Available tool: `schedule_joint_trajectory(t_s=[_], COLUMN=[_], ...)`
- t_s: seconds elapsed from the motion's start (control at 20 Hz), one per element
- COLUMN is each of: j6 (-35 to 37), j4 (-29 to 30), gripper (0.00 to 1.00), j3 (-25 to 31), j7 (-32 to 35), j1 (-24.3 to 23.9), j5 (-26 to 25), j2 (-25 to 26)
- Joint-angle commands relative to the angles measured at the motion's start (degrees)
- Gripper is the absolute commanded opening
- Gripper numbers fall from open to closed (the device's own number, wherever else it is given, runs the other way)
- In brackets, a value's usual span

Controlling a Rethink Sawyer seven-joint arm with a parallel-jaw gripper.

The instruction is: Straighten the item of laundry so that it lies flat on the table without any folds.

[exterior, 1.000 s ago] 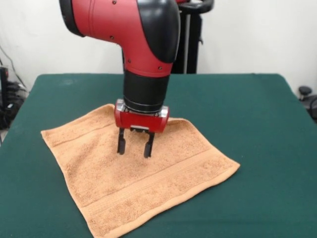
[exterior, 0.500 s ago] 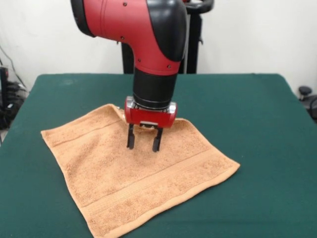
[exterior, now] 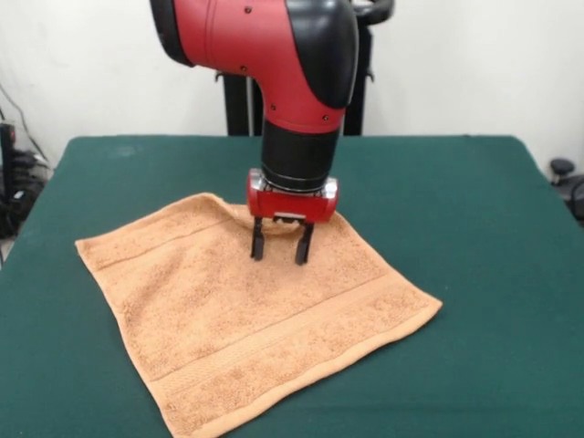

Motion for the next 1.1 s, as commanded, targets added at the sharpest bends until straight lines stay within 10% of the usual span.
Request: schedule_joint_trajectory(t_s=[0.05,1.1], j6=[-3.45,-4.96], j4=[8.59,16.30], gripper=[1.00,1.00], j3=[6.13,7.23], j7=[10.54,8.59], j1=[1.03,-1.85], j5=[-0.96,-2.37], j2=[0.60,-4.13])
